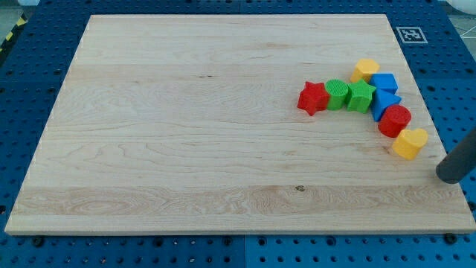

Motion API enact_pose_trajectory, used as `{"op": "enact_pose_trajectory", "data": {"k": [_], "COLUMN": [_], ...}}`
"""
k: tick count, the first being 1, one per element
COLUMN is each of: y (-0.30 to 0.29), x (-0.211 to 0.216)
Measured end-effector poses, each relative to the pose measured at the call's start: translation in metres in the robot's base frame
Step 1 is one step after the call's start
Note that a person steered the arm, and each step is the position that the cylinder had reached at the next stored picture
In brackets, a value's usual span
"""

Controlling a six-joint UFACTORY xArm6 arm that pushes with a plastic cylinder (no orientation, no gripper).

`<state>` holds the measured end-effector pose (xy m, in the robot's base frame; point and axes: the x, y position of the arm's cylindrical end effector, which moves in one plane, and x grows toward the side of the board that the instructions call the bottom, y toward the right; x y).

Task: Push the yellow heart slightly up

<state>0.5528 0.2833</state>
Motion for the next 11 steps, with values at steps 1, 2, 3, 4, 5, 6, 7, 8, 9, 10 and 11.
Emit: {"op": "enact_pose_trajectory", "data": {"k": [1,2,3,4,5,6,7,8,9,10,11], "y": [0.000,0.000,-0.003,-0.010,-0.014,-0.014,-0.014,-0.014,-0.014,-0.014,-0.013], "x": [-0.005,-0.006,-0.006,-0.008,-0.011,-0.015,-0.023,-0.034,-0.040,-0.040,-0.034]}}
